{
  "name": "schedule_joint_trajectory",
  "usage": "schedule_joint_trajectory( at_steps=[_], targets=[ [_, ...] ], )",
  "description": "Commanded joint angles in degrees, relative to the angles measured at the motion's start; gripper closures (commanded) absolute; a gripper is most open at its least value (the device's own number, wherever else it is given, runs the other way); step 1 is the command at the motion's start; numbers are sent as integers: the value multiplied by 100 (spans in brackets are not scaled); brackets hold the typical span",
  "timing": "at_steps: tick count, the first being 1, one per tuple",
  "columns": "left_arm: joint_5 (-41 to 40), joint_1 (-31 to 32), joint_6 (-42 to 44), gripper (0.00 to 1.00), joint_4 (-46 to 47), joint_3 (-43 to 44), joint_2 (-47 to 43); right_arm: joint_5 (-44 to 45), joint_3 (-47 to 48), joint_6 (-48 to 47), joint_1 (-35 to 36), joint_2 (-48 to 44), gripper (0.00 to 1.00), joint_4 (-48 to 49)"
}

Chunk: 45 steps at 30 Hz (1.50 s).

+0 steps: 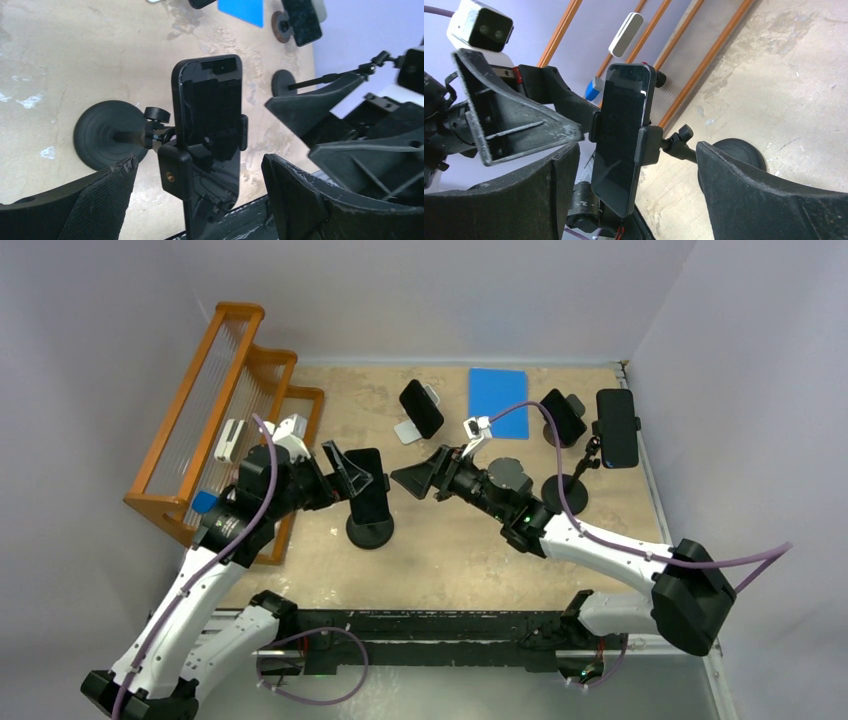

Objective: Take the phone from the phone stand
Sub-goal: Pick up the phone stand with the phone at the center of the board.

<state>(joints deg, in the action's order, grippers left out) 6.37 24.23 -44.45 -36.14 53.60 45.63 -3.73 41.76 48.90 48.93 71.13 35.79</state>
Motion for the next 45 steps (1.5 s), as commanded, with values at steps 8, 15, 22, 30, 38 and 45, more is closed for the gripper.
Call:
schedule_joint_trajectory(
  at_steps=[8,15,22,30,38,45],
  targets=[
    [1127,-680,-611,18,681,-475,-297,-382,3,402,-71,201,13,759],
    [2040,-1234,-844,31,1088,-823,-279,-793,-71,823,-189,522,17,1260],
    [2694,-1684,-988,37,1463,-1111,-410,-926,36,914,-197,783,19,1352],
    [3177,-1865,-1155,43,1998,-1427,-453,-1083,106,988,-193,1037,27,1435],
    [3372,-2004,-1262,48,2245,-1638,-579,-1136,90,1060,-191,1119,34,1552],
    [3453,-2092,-1374,53,2440,-1774,-685,-1196,78,1136,-194,1204,37,1649]
  ],
)
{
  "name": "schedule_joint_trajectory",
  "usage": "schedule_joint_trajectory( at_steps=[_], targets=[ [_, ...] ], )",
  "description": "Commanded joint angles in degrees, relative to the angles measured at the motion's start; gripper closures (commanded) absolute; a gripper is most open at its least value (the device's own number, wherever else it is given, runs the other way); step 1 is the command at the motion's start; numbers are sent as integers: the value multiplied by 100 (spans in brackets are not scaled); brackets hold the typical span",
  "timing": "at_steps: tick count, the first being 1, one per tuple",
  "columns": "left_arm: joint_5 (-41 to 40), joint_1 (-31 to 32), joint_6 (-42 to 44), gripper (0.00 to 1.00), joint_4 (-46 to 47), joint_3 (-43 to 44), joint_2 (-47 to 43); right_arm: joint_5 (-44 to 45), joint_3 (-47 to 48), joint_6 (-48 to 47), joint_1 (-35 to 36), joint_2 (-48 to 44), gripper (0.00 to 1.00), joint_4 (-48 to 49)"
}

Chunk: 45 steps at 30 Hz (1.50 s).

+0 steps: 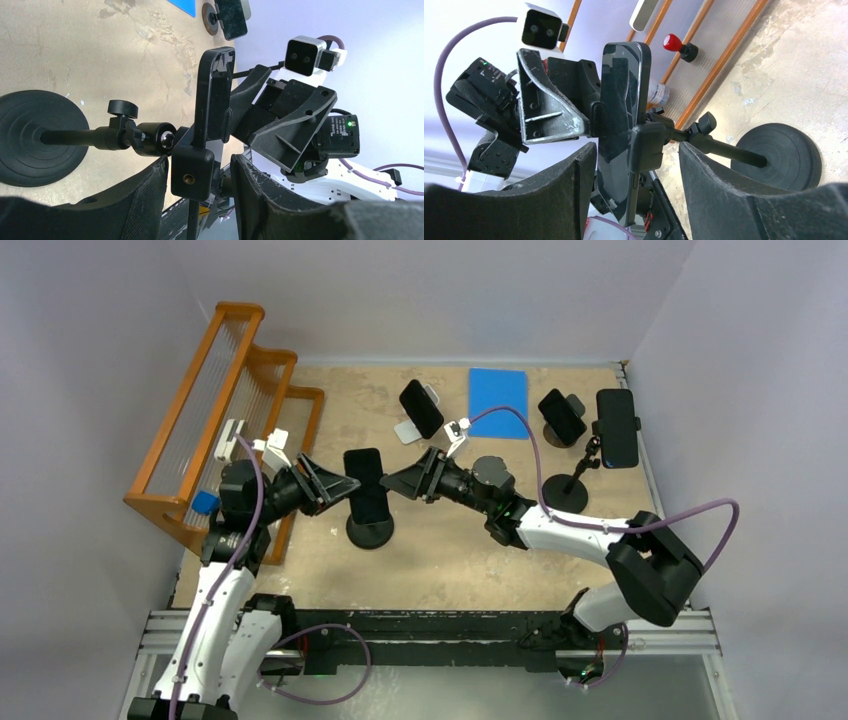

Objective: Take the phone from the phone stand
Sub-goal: Pick up the phone stand with the phone at the center of the board.

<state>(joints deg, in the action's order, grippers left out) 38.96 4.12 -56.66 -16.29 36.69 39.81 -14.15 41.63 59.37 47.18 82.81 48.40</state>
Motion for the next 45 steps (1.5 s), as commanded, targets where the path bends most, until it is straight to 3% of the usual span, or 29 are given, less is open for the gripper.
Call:
schedule_joint_trajectory(
  at_steps=[1,16,23,36,45],
  targets=[
    [221,-80,-172,54,486,-105,-106,-157,92,94,-16,54,37,401],
    [236,-121,-206,60,597,-204,-117,-215,135,125,-17,188,44,512],
    [188,-143,-188,52,577,-172,-121,-237,140,119,-24,201,45,529],
    [229,-148,-156,61,641,-170,-90,-281,231,126,-20,339,51,668],
    [521,-146,-161,72,924,-228,13,-300,243,-5,-20,247,64,581]
  ],
)
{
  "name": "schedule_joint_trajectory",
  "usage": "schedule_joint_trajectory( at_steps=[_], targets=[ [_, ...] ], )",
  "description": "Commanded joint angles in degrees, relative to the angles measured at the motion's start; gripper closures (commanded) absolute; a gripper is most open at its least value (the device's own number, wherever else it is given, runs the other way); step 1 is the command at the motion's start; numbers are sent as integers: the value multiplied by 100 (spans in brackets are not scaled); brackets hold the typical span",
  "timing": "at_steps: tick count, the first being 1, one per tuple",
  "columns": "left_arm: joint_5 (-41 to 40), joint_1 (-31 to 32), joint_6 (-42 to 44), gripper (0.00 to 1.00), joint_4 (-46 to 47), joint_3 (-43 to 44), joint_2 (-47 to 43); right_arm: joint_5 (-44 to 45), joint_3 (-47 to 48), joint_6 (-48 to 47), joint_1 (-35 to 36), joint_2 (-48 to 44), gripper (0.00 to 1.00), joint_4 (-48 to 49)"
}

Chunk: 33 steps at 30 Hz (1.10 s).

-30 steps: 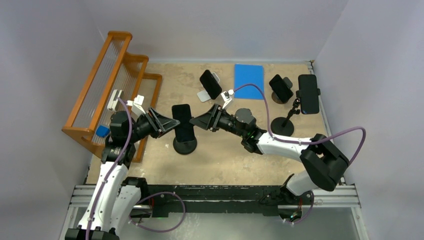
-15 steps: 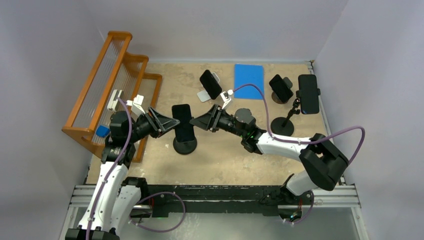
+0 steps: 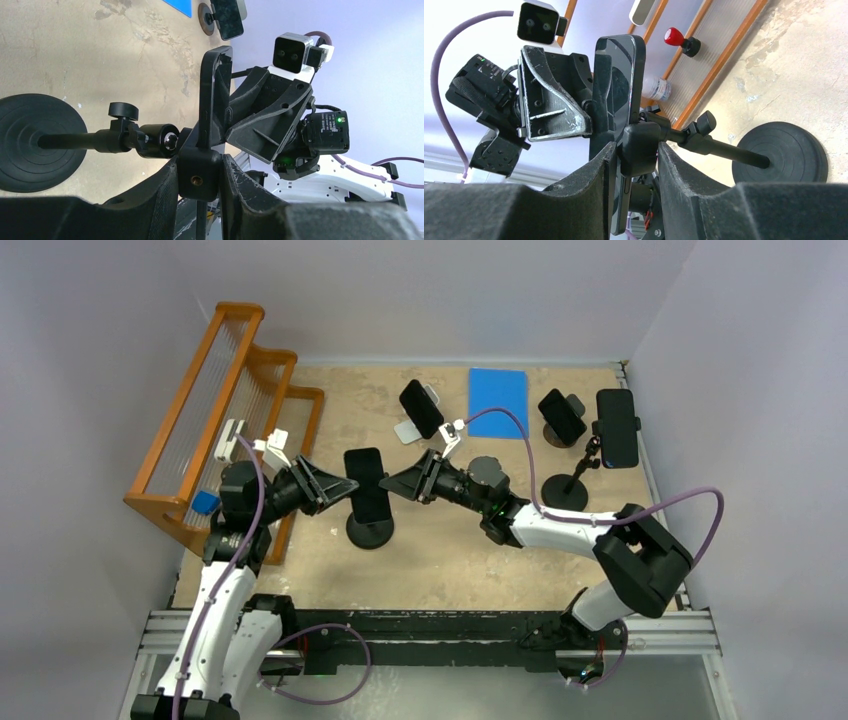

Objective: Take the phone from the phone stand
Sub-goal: Pick up the phone stand with the phone at the center of the board, then place the phone stand with the phone at the center of the board.

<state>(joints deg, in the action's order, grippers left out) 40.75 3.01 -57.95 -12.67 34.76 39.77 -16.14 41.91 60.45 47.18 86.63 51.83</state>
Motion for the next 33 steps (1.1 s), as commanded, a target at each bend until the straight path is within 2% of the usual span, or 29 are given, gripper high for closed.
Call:
schedule_joint_trajectory(
  at_steps=[1,7,19,22,28,33],
  targets=[
    [456,-37,-32,74,664,-51,62,-74,206,-138,-21,-182,65,202],
    [948,-37,-147,86,1343,-177,216,40,93,-305,-19,-521,68,-96],
    [1403,101,-495,100,2309,-150,488,528,-146,-717,-23,-1567,69,-999],
    [1250,412,-470,100,2403,-34,611,621,-174,-758,-21,-1773,69,-1174],
    [510,1610,-316,100,2694,171,1129,883,-246,-873,-21,-2246,69,-1648],
    [282,1916,-383,100,3028,231,1407,1202,-297,-1034,-32,-2725,69,-2180]
  ],
)
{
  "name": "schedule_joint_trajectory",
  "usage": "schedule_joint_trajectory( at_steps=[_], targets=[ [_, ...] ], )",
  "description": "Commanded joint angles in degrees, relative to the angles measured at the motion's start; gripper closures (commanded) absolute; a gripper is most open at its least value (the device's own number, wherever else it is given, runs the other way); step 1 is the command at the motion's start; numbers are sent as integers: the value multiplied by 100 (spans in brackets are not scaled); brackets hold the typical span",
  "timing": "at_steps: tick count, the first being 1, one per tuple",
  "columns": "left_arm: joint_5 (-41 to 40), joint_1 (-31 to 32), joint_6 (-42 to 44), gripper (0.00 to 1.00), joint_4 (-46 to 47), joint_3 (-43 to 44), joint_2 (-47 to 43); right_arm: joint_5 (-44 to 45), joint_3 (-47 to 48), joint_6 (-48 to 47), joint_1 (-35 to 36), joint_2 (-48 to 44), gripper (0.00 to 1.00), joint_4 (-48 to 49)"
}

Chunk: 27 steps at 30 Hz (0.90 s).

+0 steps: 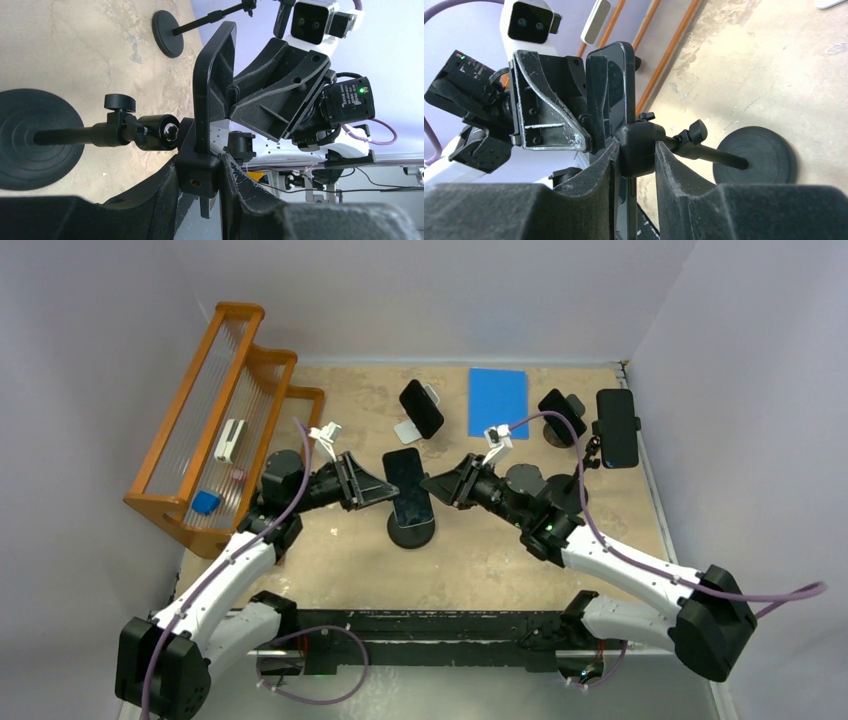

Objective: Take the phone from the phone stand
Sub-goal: Place the phone stand with the phone at the center of the board.

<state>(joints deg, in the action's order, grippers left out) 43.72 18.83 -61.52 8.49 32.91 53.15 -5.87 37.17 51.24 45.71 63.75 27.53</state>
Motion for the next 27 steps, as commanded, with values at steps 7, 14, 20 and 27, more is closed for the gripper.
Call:
schedule_joint_trajectory(
  at_steps=[7,14,20,27],
  targets=[
    [-205,738,-14,100,1139,692,500,505,303,-337,113,-867,69,-478],
    [-446,1162,94,100,1251,797,889,709,339,-519,105,-1026,69,-826],
    [-455,1192,131,100,1269,709,1044,843,213,-618,86,-1088,68,-1063],
    [-494,1190,298,100,1025,766,1242,985,68,-697,86,-1181,60,-1303]
  ],
)
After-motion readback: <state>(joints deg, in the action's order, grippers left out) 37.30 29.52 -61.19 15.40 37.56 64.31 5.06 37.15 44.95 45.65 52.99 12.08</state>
